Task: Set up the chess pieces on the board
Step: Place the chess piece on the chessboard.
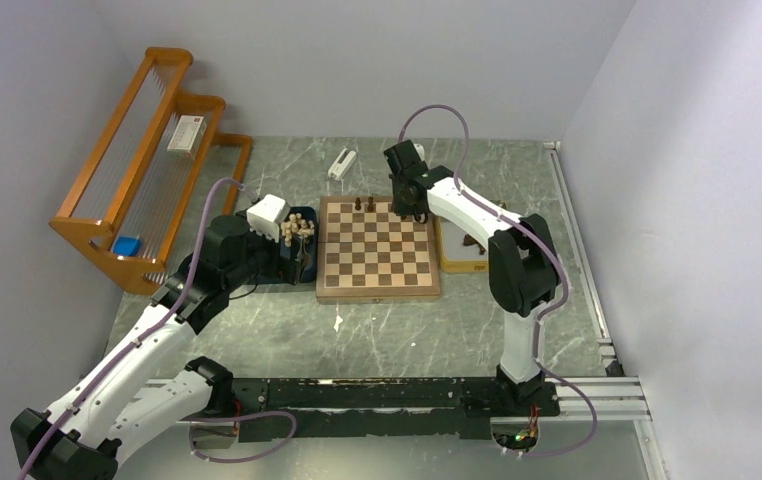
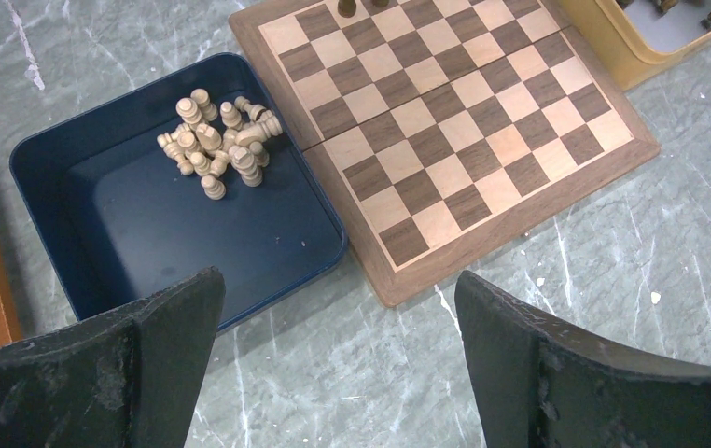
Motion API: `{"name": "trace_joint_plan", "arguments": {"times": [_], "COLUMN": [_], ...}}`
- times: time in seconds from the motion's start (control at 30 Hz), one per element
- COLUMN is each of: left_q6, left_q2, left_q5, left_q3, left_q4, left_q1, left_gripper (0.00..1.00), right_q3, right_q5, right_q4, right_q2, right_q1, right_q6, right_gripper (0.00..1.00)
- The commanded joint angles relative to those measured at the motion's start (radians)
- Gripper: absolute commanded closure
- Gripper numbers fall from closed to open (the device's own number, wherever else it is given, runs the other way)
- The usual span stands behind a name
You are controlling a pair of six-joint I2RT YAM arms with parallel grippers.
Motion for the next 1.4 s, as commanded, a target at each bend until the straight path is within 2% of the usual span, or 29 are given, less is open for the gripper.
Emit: {"name": "trace_joint_plan", "arguments": {"times": [0.0, 1.37], "left_q6": [0.003, 0.003], "left_q2": [-0.007, -0.007], "left_q5": [-0.001, -0.001], "left_q3": [0.007, 0.005], "left_q4": [0.027, 0.027], "left_q1": [-0.004, -0.005], "left_gripper": [0.02, 0.02], "right_q3": [0.028, 0.037], "right_q5": [0.045, 0.090], "right_q4": [0.007, 0.052], "right_q2": [0.025, 0.115], "right_q1": [0.006, -0.020], "right_q6": [0.018, 0.032], "right_gripper": [0.87, 0.85]}}
